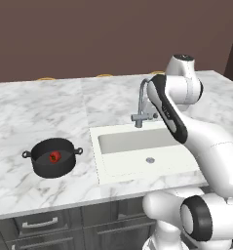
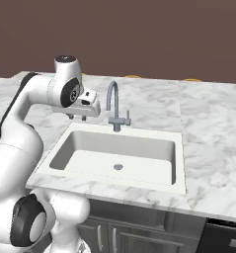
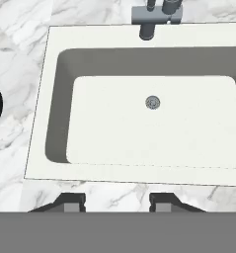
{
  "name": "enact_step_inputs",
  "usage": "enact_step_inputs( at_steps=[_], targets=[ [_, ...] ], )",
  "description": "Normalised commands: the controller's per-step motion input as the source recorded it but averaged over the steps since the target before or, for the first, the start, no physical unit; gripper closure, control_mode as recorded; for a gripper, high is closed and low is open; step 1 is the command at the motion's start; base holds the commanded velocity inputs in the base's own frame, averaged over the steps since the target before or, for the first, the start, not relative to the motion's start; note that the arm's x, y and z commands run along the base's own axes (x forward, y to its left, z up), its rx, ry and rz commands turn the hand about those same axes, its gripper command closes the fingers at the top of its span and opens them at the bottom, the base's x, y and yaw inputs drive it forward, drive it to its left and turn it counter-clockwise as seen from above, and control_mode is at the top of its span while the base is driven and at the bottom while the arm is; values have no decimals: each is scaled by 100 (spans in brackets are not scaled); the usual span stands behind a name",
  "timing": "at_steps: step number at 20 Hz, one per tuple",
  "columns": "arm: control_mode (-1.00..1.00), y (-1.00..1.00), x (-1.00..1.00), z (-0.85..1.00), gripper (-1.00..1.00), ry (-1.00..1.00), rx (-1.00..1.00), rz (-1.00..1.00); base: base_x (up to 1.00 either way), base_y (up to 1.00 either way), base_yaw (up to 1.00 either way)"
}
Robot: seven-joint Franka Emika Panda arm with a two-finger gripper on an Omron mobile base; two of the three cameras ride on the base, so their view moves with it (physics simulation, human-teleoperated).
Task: Dump the bell pepper from the pot into the sink. Then turn on the water and wash the bell pepper. Then turn off the water and put the bell pepper back in the pot.
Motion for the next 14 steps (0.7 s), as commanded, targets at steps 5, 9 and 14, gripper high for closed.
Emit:
enact_step_inputs(
  at_steps=[5,9,14],
  targets=[
    [-100,16,-13,0,-100,0,0,0,0,0,0],
    [-100,42,-25,0,-100,0,0,0,0,0,0],
    [-100,61,-21,0,-100,0,0,0,0,0,0]
  ],
)
